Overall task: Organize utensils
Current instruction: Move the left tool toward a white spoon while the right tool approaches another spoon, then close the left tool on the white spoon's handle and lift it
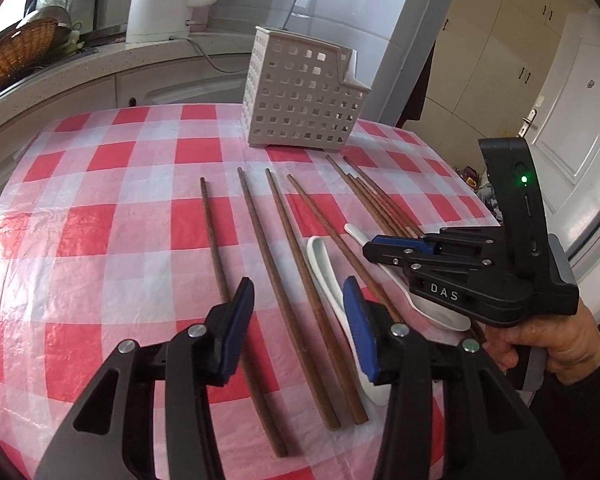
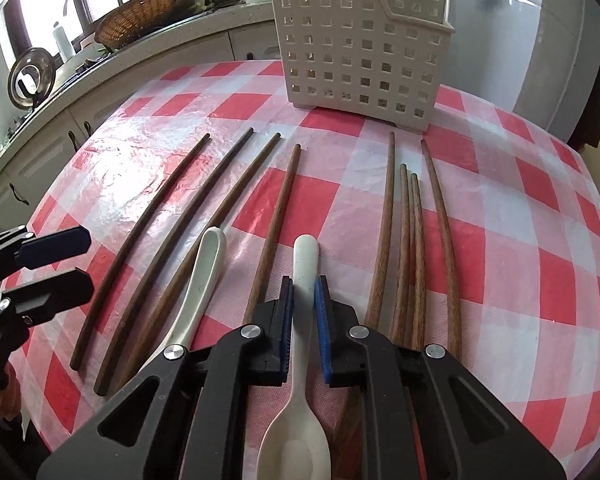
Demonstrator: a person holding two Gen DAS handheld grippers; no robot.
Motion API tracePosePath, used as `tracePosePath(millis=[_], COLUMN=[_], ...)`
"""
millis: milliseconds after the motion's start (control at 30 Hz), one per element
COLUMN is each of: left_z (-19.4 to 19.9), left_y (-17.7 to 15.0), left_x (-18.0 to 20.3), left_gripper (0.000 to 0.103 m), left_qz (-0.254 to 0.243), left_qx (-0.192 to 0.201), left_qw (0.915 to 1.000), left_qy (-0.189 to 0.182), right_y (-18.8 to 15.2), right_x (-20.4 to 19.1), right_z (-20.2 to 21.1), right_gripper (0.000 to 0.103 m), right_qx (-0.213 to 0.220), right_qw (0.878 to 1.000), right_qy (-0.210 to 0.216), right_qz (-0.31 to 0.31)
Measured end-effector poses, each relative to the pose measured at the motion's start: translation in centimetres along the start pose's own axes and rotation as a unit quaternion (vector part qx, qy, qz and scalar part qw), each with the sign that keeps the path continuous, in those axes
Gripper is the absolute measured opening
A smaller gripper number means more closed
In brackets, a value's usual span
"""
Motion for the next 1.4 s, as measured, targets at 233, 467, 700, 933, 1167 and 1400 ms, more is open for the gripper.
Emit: tracePosePath(millis=[233,467,700,933,1167,1400], left_z=[-2.9,-5.5,-7.0,-7.1,-2.5,3.5], left_y=[1.2,1.6,2.2,2.3,1.4,0.1], left_x=[2.5,3.8,4.4,5.1,4.3,3.6], left_gripper=[0.029,0.024,0.024,0.018,0.017,0.016], left_qz=[-0.015,-0.018,-0.025,-0.055,-0.033,-0.013], left_qx=[-0.026,-0.058,-0.046,-0.038,0.005,0.068], left_qw=[0.9993,0.9982,0.9983,0.9964,0.9988,0.9971], left_qy=[-0.021,-0.004,0.026,0.052,0.036,0.032], right_y=[0.0,-0.3,-0.8,-1.3,-1.9,-2.6], right_x=[-0.2,-0.4,0.2,0.1,-0.9,-2.6], right_z=[3.9,7.2,8.3,9.1,10.0,11.2], right_gripper=[0.013,0.013,0.013,0.013,0.013,0.012], right_qx=[0.055,0.089,0.103,0.113,0.121,0.131], right_qw=[0.998,0.995,0.993,0.991,0.991,0.990], right_qy=[0.023,0.042,0.054,0.059,0.059,0.059], right_qz=[-0.014,-0.017,-0.022,-0.027,-0.023,-0.013])
Point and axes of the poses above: each gripper's, at about its wrist camera, not at the fingertips, and z roughly against the way its jaws point, x to its right, y to its top, the point moved 1 cm from there along -z, roughly the way its jaws point, and after that the axes turned 15 degrees about y, right-handed, at the moved point
